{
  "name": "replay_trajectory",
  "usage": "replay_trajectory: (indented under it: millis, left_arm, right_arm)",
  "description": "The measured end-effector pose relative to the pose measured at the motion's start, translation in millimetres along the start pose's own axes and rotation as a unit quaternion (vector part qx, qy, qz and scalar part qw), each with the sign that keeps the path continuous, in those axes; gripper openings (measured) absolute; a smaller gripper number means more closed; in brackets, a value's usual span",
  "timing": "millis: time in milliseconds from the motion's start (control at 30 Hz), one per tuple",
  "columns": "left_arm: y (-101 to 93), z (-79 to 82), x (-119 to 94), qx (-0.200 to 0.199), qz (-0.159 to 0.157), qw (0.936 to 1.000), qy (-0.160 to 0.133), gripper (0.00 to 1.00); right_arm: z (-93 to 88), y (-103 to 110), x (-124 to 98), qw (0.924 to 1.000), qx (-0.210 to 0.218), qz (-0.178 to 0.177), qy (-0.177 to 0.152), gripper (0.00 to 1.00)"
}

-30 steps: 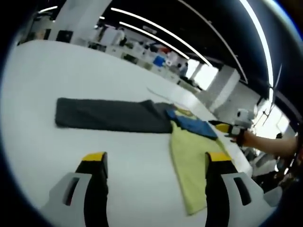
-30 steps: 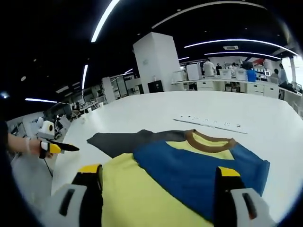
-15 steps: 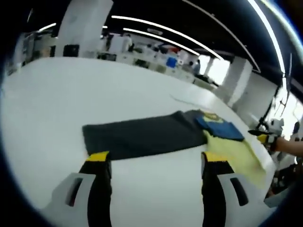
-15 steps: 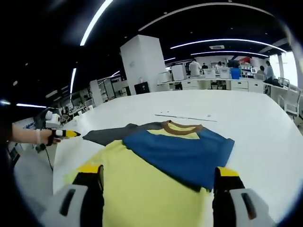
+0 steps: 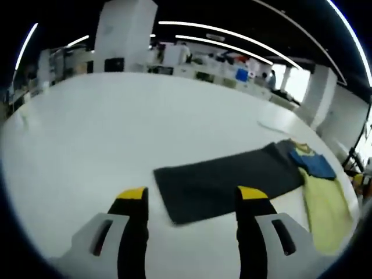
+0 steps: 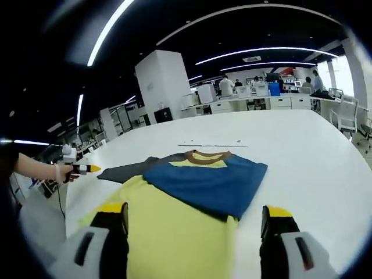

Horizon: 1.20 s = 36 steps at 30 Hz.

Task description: Fold the garment on the visible template until the final outline fits inside the template.

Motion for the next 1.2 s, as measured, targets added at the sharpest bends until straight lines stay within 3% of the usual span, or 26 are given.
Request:
replay_trajectory:
  millis: [133, 233, 400, 533, 667, 833, 1067, 1200]
  left_arm:
    - [1.5, -6.7, 3, 0.006, 0.001, 0.9999, 0.012, 0.49]
    - [3.9, -10.5, 5, -0.013, 0.004, 0.9998, 0.014, 0.43]
    - [4.6, -13.3, 9, -0.002, 0.005, 0.9999, 0.014, 0.37]
    - [5.1, -14.2, 10, -0.026, 0.005, 0.9994, 0.021, 0.25]
    - [9.7, -15.7, 11, -0.007, 0.016, 0.9995, 0.025, 0.16]
    - [22.1, -17.4, 11, -0.045, 0.028, 0.9982, 0.028, 0.04]
    - [19.8, -17.1, 14, 0.005, 0.027, 0.9991, 0.034, 0.00]
    - [22.7, -16.6, 15, -0.021, 0.034, 0.9985, 0.038, 0.00]
  right_arm:
    - [-2.1, -2, -6, 1.0000, 0.004, -0.005, 0.000, 0.95]
    - [-2.1, -4, -10, 0.9999, 0.007, -0.009, -0.002, 0.93]
    - [0.0, -5, -11, 0.9999, 0.010, -0.013, -0.005, 0.90]
    - [2.1, -5, -10, 0.9998, 0.009, -0.012, -0.009, 0.88]
    - [1.0, -2, -9, 0.9999, 0.007, -0.008, -0.007, 0.84]
    - [-1.3, -2, -8, 1.0000, 0.005, -0.007, -0.003, 0.83]
    - [-3.1, -5, -5, 0.9999, 0.010, -0.007, 0.001, 0.80]
    - [-3.0, -6, -5, 0.9999, 0.008, -0.007, 0.001, 0.79]
Point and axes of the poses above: the point that each gripper's makers call its tool centre point, and the gripper's own axes: x roughly forward along the fingers, y roughly to its left, z roughly out of its top, the point moved 4 cm from there along -x, roughly backward along the fingers, and after that the axes turned 9 degrees about x, right-handed, at the moved point
